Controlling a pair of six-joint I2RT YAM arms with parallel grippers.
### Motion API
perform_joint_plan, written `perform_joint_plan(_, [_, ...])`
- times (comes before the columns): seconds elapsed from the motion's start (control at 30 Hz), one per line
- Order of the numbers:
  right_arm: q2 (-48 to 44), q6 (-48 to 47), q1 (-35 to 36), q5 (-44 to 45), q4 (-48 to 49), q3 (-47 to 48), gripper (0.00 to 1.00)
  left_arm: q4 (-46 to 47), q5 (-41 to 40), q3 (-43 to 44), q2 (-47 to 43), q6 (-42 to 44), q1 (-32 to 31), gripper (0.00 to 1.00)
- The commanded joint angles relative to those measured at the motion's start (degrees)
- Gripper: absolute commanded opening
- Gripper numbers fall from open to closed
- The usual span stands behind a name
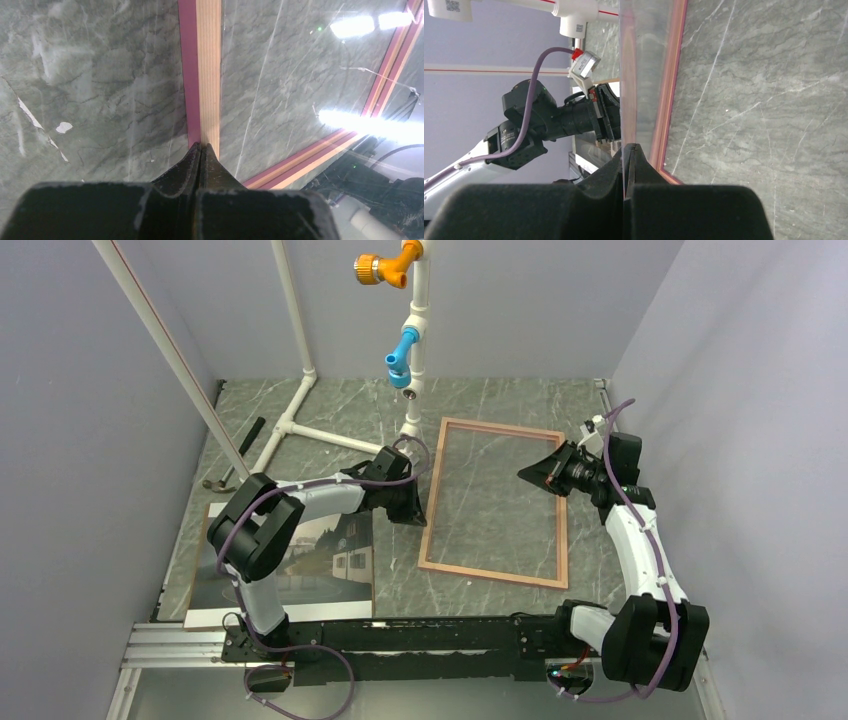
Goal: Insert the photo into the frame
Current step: Place the photo frame item in the photo frame.
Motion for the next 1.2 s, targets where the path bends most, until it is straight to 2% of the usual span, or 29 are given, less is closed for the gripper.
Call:
perform_joint_plan(0.0, [-1.61, 1.58, 0.33, -2.16, 2.5, 3.24, 0.0, -3.3, -5.68, -0.54, 4.04, 1.23, -0.18, 0.0])
perform_joint_plan(0.8, [-3.02, 1.01, 1.69, -2.77, 0.37, 0.74, 0.0, -3.27, -5.31, -0.38, 4.26, 1.24, -0.21, 0.0])
perform_joint_plan(1.17, [-1.05, 0.95, 2.72, -4.58, 3.96, 0.3, 0.0, -3.29, -4.93, -0.13, 4.58, 1.39, -0.18, 0.0])
